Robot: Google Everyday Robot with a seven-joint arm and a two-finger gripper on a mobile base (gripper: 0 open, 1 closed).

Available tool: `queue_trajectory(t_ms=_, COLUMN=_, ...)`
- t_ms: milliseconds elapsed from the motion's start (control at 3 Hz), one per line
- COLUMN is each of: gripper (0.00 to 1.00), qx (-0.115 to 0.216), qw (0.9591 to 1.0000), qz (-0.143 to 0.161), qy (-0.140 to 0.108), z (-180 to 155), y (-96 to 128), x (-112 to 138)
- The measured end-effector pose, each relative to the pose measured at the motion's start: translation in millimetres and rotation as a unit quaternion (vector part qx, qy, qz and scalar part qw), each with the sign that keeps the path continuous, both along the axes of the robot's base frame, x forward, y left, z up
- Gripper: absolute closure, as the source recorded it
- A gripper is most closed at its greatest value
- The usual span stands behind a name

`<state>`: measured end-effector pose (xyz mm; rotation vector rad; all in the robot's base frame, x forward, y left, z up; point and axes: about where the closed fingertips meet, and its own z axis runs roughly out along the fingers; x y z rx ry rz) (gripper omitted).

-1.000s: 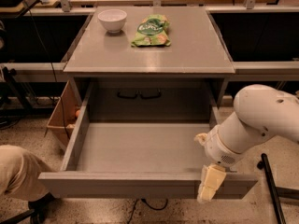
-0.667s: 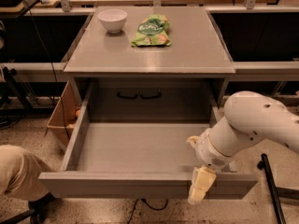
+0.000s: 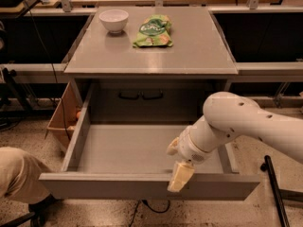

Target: Close top drawer

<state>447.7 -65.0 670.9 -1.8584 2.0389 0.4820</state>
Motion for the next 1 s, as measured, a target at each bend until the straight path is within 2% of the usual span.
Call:
queue_trajectory(t_ms=333, gripper=0.44, qx=0.003, qw=0.9999, qz=0.011, qy=-0.010, z=2, y=16, x=12)
queue_trajectory(t_ms=667, gripper=0.20, qx=0.004, qw=0.9989, qz=0.033, qy=-0.032, z=10, y=41, x=38)
queue_trajectory(t_ms=1000, gripper=0.15, qx=0.007, qw=0.9957, qz=0.060, qy=-0.070, z=24, y=77, x=81)
